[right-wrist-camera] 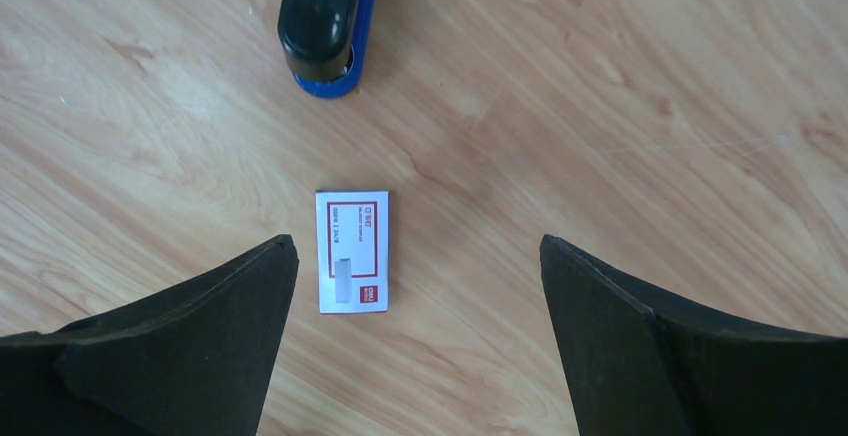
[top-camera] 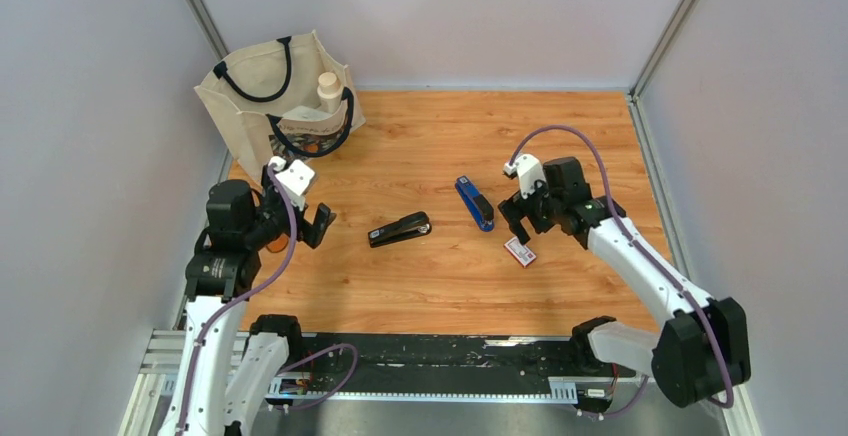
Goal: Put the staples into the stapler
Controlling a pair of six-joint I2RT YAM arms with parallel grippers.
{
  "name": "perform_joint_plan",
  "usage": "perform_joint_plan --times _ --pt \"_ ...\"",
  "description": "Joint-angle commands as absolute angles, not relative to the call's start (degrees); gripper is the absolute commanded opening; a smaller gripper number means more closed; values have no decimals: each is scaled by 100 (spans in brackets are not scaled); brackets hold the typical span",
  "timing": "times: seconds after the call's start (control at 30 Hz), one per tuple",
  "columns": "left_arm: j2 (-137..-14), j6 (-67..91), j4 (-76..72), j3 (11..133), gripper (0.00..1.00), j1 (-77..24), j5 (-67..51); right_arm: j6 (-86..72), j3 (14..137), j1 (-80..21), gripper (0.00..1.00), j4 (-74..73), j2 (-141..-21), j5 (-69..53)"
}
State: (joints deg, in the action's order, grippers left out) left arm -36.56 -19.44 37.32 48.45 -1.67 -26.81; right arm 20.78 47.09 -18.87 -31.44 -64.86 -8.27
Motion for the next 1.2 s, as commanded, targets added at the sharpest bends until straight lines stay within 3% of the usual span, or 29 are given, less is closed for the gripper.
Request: perform_joint_plan --times 0.0,0.27,0.57,0.87,1.17 --pt "-3867 -1802 3235 5001 100 -456 -3024 2434 4939 -1978 96 -3462 -6925 -615" --pt "-4218 -1407 2672 5001 100 -1396 -2681 2531 4957 -2048 86 -3770 -7602 -826" --pt "-5088 -1415 2031 5028 100 -2741 -2013 2575 4887 -2100 83 -3858 -7936 -1002" --pt "-6020 -793 1784 5159 100 -3023 -2566 2488 4930 -2311 79 -3691 -8384 -826" --pt "-5713 -325 1372 4746 100 -3041 -2751 2487 5062 -2487 68 -3726 -8797 -809"
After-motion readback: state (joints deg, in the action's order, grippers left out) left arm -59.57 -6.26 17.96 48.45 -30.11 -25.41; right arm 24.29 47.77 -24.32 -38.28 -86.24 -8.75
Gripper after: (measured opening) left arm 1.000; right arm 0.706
